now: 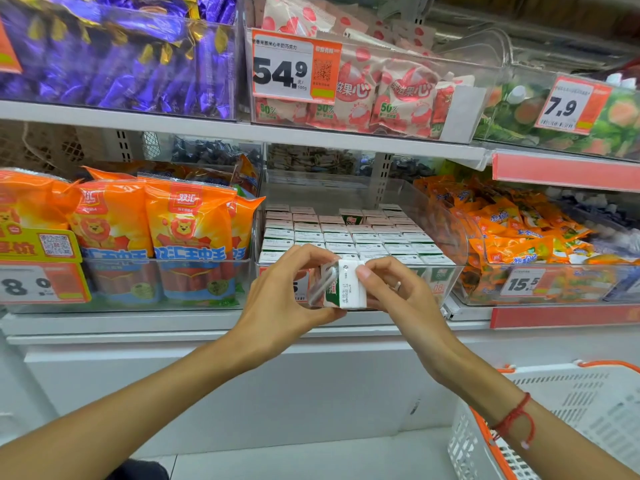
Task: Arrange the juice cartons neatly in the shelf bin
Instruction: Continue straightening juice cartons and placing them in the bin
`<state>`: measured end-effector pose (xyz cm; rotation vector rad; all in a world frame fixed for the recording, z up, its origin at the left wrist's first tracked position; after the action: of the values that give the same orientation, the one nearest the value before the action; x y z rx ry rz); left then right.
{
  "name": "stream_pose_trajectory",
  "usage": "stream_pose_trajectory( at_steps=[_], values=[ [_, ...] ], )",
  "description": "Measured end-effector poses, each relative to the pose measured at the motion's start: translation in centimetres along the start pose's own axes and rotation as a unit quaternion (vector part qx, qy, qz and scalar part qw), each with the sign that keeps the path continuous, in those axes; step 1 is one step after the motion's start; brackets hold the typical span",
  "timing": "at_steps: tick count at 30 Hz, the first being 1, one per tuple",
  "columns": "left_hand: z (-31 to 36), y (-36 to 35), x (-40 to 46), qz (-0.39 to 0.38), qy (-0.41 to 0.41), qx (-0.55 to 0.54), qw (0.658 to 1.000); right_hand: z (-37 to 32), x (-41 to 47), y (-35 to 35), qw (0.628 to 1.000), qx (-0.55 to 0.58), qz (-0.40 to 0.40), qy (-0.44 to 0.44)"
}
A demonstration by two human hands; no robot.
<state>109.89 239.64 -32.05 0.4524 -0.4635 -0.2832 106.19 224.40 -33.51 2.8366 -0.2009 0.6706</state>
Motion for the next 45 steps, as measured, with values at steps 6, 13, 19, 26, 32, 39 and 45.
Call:
stream_pose_trajectory(
  at_steps=[6,13,19,26,32,39,45],
  values=[
    [-2.1,0.1,0.8,-0.057,0.121,-0.155,0.979,-0.4,-0.1,-0.8,0.997,-0.033,-0.062,0.037],
    [-4.8,0.0,0.9,-0.073,0.237,-0.279,0.928,-0.3,-0.7,-2.9,0.976,-0.140,-0.142,0.083],
    [-5.7,-0.6,0.5,-0.097,0.295,-0.297,0.903,-1.4,-0.5,-2.8,0.982,-0.121,-0.117,0.085],
    [-7.3,-2.6,-1.5,-0.179,0.422,-0.283,0.843,-0.5,0.1,-1.1,0.999,-0.030,-0.018,0.001],
    [-7.4,-3.1,-2.1,-0.199,0.445,-0.268,0.831,0.7,-0.1,-0.8,0.998,-0.015,-0.012,-0.055],
    [-6.2,-2.5,-1.0,-0.165,0.375,-0.318,0.855,1.4,-0.5,-1.8,0.991,0.023,-0.092,-0.097],
    [-4.8,-1.8,0.3,-0.127,0.286,-0.367,0.876,0.1,-0.1,-1.8,0.995,0.049,-0.076,-0.050]
  ],
)
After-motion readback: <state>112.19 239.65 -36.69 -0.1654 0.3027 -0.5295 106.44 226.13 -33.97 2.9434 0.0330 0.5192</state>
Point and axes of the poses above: each hand's wrist, its own x-axis towards the middle knuckle, its own y-axis out of the back of the hand, z = x × y, the point moved 9 cm from there along x, towards the middle knuckle, and after that the axes turned 10 degrees about y, right-handed, at the moved point
